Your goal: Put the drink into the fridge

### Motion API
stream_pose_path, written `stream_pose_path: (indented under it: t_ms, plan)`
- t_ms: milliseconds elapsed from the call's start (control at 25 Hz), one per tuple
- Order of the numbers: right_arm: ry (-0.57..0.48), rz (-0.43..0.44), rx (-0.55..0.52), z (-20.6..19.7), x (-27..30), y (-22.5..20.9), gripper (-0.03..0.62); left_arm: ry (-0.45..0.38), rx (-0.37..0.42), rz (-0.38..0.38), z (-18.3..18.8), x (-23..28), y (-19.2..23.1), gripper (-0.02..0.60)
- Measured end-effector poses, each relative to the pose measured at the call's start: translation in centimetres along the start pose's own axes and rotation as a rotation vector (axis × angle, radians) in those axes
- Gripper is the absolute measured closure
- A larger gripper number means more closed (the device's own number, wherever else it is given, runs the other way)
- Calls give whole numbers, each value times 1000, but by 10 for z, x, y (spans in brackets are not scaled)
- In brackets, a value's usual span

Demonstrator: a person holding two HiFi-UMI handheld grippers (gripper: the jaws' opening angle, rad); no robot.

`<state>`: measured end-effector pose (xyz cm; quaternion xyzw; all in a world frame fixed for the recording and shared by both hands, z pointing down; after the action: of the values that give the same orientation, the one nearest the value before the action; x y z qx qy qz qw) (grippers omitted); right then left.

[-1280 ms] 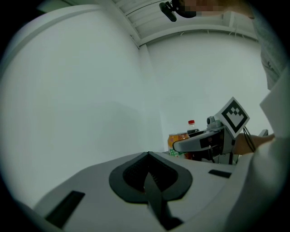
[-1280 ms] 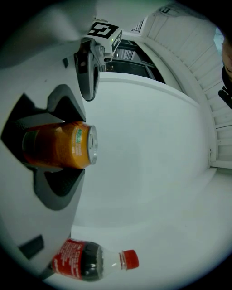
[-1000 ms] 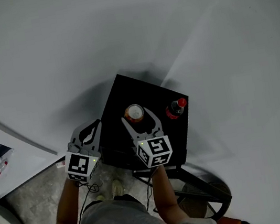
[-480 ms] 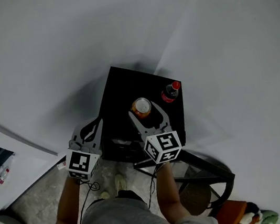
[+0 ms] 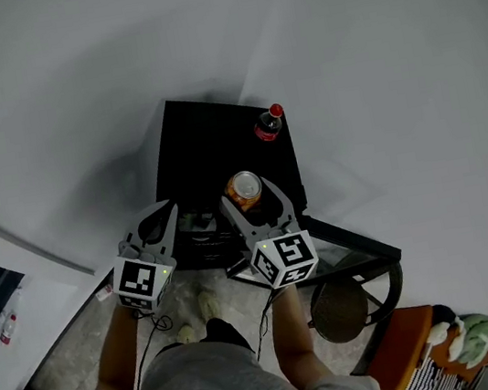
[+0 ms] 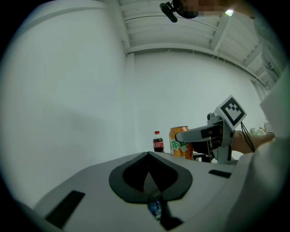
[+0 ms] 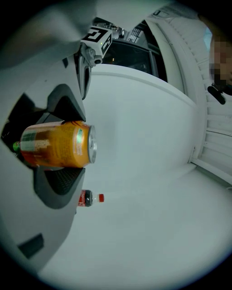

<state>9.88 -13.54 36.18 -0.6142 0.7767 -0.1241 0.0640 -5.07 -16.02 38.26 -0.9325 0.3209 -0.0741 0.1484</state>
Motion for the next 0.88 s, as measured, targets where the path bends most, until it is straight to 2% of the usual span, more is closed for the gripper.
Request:
stream_pose_path:
  t_ms: [520, 880]
  plan:
    - [-27, -99, 24, -31, -85, 36, 269, -34, -3, -94, 2, -49, -37, 577]
    - [-28, -133, 37, -62, -109, 32, 269, -14, -23, -129, -17, -57, -60, 577]
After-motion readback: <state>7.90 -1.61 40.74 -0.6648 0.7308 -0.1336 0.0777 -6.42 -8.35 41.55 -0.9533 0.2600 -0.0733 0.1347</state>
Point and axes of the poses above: the fingertips, and each gripper's own axes: x forward along the fingers, y to its left, z out of its top, the point moved 2 cm from there along -x, backward along the fingers, and after that the axes turned 15 degrees about x, right-handed, at the moved point
